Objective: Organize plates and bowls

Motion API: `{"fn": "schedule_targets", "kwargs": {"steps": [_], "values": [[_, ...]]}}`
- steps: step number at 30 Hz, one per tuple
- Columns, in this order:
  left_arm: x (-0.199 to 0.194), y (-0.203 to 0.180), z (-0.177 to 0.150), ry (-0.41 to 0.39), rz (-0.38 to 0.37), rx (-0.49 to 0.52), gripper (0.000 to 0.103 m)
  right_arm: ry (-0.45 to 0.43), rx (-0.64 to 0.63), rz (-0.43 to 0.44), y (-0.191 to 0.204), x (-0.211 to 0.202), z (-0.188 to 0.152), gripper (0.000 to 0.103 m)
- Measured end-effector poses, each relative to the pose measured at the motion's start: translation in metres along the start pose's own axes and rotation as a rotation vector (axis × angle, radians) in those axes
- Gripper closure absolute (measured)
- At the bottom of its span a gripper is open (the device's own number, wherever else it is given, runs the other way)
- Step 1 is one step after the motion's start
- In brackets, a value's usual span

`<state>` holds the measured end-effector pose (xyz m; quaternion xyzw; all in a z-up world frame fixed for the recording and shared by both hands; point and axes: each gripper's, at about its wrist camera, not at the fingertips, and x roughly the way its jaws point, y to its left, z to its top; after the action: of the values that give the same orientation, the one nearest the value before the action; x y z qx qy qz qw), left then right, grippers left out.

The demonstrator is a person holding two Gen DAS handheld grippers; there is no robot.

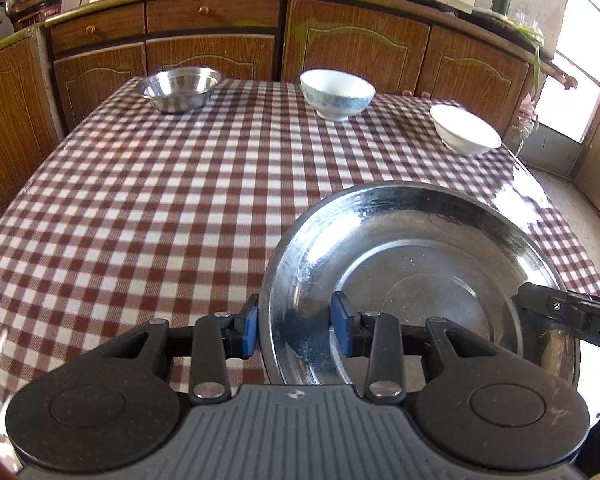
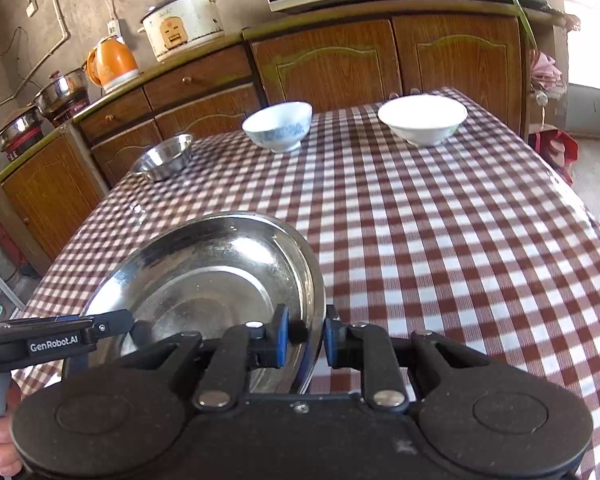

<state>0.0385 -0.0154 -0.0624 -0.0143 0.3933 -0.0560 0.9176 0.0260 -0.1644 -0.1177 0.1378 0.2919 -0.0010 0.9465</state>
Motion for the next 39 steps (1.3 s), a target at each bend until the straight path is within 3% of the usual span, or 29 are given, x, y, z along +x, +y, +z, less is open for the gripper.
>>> {"fn": "schedule_targets", "kwargs": {"steps": [19,39], "values": [[0.015,0.012,0.055,-0.077,0.039,0.008,0.066,-0.045,-0.022,0.023,0.02,0.027,0.062,0.079],[0.072,0.02,0.092,-0.036,0.054,0.004,0.065,-0.019,-0.027,0.01,0.021,0.099,0.101,0.079]]}}
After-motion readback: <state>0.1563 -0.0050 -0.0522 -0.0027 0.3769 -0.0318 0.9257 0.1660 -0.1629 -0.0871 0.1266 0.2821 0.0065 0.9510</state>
